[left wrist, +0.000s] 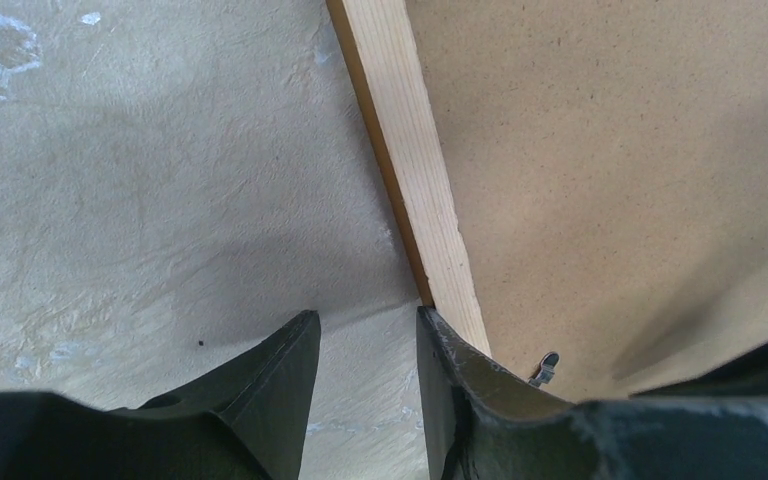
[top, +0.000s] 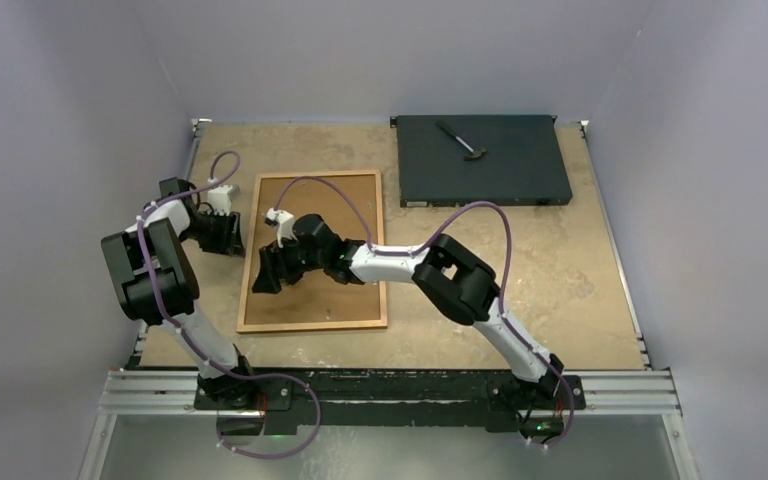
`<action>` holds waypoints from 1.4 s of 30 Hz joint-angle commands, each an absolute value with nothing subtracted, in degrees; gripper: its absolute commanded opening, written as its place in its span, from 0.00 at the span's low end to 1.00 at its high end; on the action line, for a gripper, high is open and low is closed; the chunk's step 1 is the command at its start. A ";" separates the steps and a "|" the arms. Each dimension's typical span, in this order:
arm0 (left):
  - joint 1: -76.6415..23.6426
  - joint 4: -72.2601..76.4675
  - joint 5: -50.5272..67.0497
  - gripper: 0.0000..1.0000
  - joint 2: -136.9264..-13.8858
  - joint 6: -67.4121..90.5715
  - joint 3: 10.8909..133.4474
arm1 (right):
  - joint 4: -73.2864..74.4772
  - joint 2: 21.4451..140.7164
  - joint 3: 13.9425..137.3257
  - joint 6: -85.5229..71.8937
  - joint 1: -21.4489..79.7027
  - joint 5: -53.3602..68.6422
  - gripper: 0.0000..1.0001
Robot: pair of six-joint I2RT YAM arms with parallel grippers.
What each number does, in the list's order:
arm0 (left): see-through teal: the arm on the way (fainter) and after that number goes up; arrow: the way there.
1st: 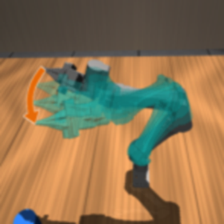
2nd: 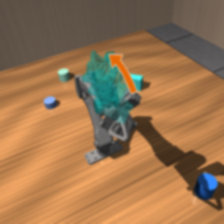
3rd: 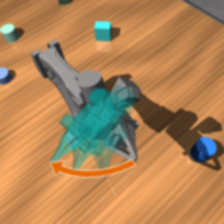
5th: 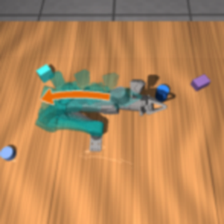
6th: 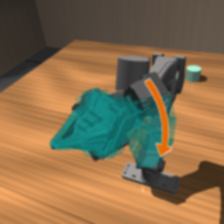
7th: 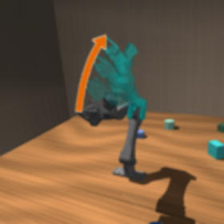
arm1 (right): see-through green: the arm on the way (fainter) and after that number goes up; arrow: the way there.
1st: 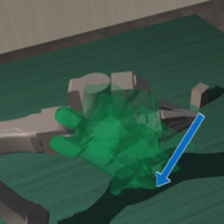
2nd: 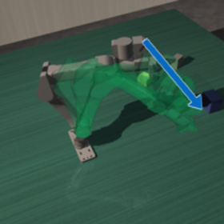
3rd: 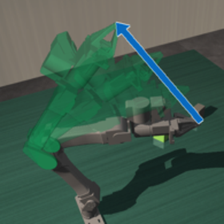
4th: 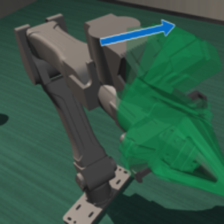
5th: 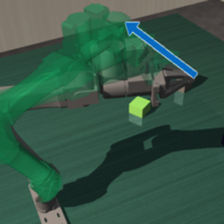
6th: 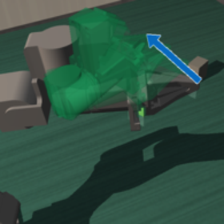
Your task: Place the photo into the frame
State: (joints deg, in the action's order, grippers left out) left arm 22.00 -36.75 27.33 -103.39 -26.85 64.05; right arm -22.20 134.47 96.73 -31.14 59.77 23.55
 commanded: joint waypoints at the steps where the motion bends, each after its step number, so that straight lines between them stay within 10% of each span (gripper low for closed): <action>1: 21.53 -38.29 29.69 0.39 -104.79 -28.22 61.22 | -23.42 136.18 99.00 -31.69 59.84 23.43 0.70; 42: 21.57 -39.64 31.12 0.34 -105.27 -30.28 62.03 | -19.49 147.01 111.29 -30.30 60.07 20.46 0.67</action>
State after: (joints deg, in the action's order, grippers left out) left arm 22.00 -36.77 29.10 -103.33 -29.63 63.64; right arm -22.22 145.12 110.02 -31.42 59.99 19.25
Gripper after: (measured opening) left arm 0.346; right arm 0.680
